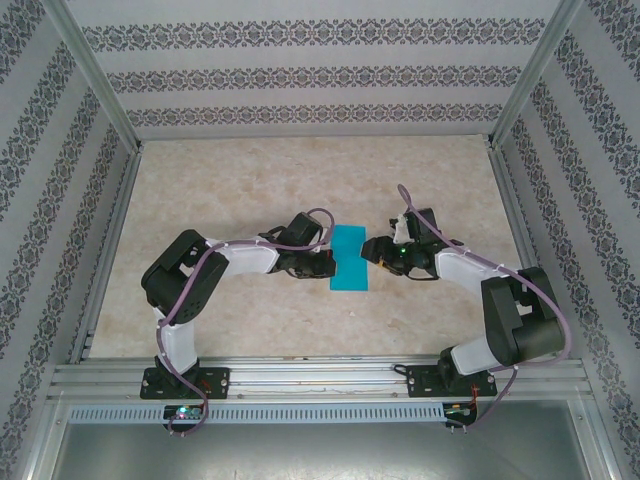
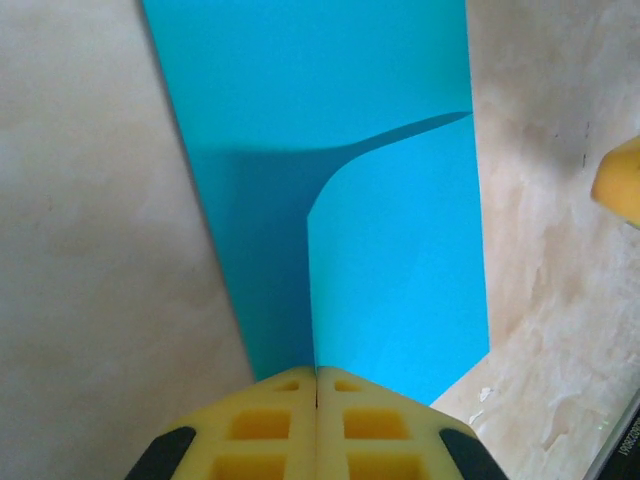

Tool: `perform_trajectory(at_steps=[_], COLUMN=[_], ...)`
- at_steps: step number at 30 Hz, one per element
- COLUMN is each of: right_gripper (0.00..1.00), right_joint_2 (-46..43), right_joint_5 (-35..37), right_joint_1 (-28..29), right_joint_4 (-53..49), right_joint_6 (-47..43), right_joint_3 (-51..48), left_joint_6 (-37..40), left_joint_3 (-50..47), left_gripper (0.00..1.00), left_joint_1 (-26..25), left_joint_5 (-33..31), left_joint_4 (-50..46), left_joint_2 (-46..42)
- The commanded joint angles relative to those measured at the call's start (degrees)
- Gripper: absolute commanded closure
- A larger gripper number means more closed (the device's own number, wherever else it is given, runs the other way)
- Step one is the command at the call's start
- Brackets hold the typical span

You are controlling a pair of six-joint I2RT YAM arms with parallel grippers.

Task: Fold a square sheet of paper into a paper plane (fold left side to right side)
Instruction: Turn over the paper at the center of the table.

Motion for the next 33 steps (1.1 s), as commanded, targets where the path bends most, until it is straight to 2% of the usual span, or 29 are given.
perform_trajectory(at_steps=[1,9,20,28,33], right_gripper=[0.46,0.52,0.56,0.55,0.57], right_joint_2=[-0.22,2.56,10.06,12.75,14.88], right_joint_5=[-3.52,-5.77,-4.67,-2.75,-4.36], right_joint_1=[-0.48,0.67,5.71,6.70,7.45], right_joint_4=[3.36,11.03,21.76,23.59,29.68], right_joint_6=[0.67,3.81,8.91,11.38,15.33], right_joint_3=[-1.61,-3.08,-1.13,-0.89,-1.11], left_joint_6=[0.11,-1.34,-2.32,-3.11,-3.19], left_joint_3=[-0.93,-4.35,-5.79,-7.03,-7.11], left_gripper=[0.99,1.00,1.00,1.00,1.00], left_joint_1=[0.69,0.71,0.80,0.88,0.88], left_joint_5=[-1.00,-3.28,-4.82,-5.53,-5.19], left_joint_4=[3.16,5.43,6.22,7.10,7.07], left_joint_2=[-3.42,-6.86,-8.39,-9.03,-8.78])
